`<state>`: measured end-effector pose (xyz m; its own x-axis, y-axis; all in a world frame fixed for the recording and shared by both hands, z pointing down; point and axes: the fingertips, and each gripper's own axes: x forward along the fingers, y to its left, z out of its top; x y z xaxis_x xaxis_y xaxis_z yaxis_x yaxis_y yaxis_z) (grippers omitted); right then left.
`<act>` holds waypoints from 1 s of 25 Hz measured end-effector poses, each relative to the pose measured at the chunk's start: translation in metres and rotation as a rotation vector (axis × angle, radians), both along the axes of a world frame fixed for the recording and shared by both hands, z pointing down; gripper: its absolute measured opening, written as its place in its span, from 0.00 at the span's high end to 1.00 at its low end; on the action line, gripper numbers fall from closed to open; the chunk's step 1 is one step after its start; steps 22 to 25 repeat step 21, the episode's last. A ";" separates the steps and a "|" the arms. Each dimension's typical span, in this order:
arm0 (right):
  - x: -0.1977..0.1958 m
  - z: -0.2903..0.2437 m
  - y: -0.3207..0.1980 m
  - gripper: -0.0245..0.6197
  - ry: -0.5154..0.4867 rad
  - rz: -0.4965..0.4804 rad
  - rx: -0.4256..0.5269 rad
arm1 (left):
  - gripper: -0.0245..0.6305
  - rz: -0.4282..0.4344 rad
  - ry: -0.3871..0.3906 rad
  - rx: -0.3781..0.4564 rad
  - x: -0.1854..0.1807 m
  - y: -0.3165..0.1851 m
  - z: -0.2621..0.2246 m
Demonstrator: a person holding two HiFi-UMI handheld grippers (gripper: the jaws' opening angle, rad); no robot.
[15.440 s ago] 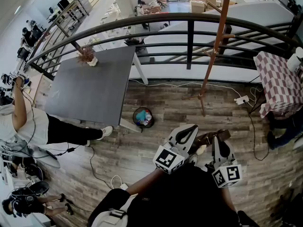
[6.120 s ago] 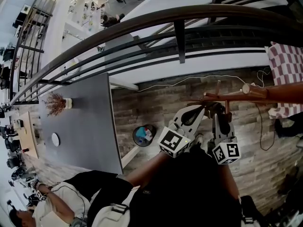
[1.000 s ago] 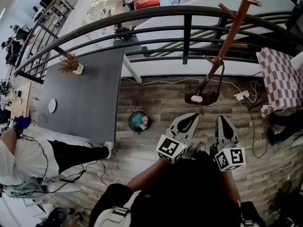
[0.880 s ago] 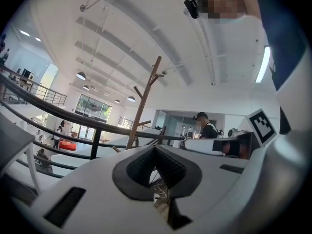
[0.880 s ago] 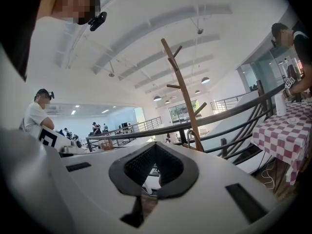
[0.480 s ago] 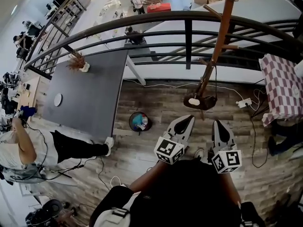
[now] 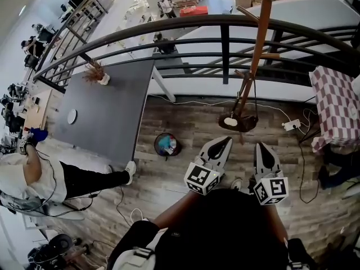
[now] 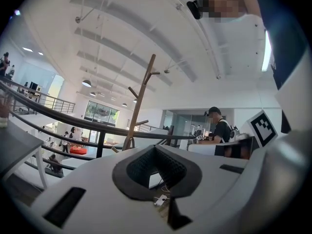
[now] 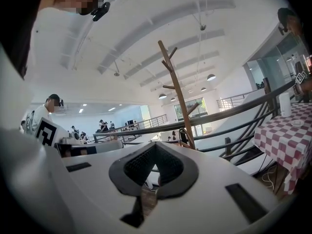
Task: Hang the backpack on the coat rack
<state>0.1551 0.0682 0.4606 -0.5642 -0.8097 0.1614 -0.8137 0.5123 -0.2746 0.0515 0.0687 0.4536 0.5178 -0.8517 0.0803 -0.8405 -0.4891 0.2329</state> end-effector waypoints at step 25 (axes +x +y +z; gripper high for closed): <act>-0.007 -0.011 -0.019 0.94 -0.015 -0.012 0.038 | 0.95 0.014 -0.007 0.030 0.003 -0.017 -0.011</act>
